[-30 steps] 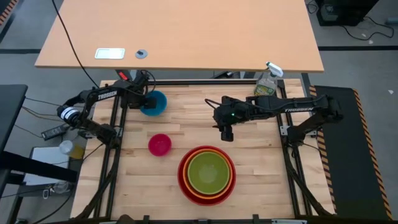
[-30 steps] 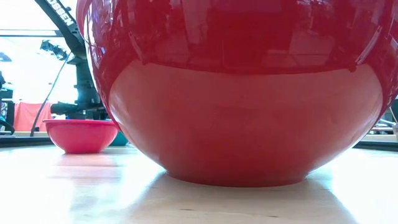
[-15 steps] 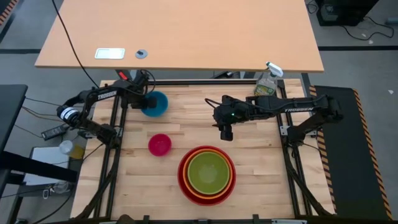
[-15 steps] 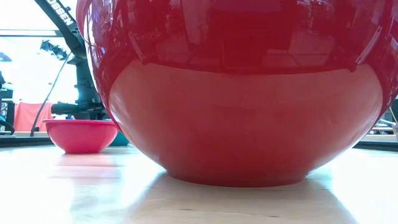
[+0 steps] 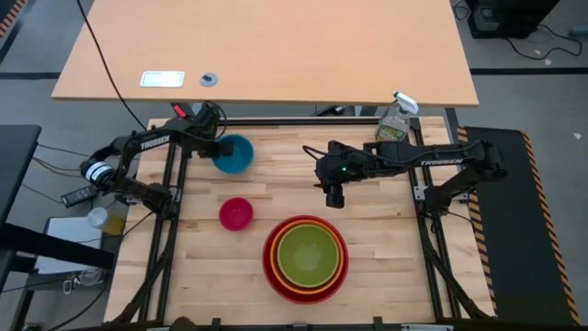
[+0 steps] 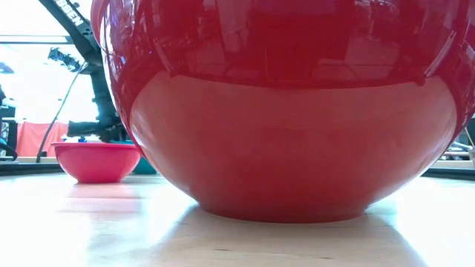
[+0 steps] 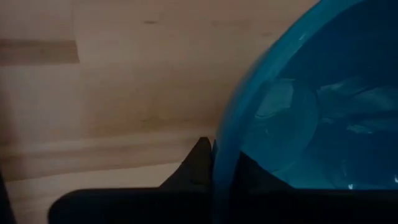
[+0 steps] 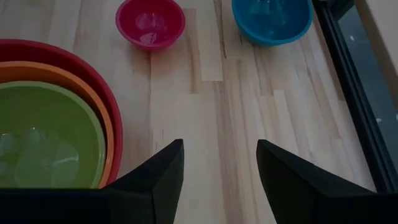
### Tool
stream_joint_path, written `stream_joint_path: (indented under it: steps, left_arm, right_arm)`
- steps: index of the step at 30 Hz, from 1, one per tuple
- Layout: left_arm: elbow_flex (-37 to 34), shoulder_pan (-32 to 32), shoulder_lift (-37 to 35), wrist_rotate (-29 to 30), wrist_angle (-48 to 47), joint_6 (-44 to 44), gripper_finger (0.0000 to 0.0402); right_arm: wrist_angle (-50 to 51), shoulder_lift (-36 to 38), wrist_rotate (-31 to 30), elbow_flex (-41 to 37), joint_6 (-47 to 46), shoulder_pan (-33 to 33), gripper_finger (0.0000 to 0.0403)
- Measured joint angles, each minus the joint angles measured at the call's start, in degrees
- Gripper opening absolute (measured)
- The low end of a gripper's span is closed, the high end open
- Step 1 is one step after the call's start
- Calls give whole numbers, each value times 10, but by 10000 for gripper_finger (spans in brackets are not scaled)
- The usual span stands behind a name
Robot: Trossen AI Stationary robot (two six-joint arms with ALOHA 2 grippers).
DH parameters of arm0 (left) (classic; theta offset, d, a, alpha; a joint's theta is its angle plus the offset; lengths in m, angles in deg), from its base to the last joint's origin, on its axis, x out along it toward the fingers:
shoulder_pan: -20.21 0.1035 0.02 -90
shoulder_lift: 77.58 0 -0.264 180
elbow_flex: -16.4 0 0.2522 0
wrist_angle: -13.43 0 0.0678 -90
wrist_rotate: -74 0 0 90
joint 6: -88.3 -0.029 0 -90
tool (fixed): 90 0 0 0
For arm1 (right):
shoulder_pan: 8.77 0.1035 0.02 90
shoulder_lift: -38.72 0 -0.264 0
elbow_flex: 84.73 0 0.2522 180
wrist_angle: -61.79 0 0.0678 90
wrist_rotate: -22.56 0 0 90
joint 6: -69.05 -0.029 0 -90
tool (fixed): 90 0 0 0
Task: Nest bowls inside each other
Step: Stack the blue bowl on top of the green bowl
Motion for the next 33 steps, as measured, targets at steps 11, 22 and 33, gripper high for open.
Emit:
stream_joint_path:
  steps: [11,22,33]
  left_arm:
    - [11,-57,-78,-44,-3,-18,9]
    - [11,-198,-158,-117,29,67,9]
    - [137,-419,-124,-49,61,142,9]
  right_arm:
    - [32,1,0,0,-16,-19,208]
    - [78,42,20,1,-90,-62,208]
    - [158,59,45,0,-131,-101,208]
